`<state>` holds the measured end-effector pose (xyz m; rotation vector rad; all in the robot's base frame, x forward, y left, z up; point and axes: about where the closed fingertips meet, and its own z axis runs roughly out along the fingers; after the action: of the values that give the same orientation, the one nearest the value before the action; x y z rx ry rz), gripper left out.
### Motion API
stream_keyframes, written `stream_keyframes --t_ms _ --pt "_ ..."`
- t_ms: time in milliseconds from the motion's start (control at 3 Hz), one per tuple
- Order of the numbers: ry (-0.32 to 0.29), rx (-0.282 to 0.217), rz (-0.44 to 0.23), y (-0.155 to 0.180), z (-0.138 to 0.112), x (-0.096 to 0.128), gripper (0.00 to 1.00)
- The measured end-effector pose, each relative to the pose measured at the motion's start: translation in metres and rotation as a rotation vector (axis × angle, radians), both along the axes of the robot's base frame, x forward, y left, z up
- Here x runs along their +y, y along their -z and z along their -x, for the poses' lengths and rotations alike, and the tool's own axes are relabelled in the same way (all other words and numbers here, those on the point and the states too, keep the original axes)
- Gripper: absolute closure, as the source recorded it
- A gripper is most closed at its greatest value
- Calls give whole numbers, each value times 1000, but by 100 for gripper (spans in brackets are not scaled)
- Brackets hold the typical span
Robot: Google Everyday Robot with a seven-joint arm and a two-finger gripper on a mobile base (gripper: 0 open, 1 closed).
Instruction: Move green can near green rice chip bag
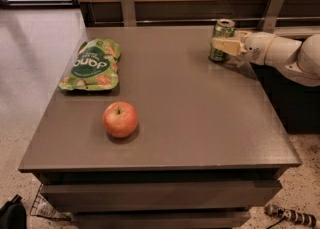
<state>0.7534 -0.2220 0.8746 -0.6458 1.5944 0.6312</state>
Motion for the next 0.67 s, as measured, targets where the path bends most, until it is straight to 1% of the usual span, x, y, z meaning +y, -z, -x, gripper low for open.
stream_keyframes --t_ms 333,667 --pt "-29 2 12 -19 6 10 100" --pt "-78 8 14 -51 23 38 100"
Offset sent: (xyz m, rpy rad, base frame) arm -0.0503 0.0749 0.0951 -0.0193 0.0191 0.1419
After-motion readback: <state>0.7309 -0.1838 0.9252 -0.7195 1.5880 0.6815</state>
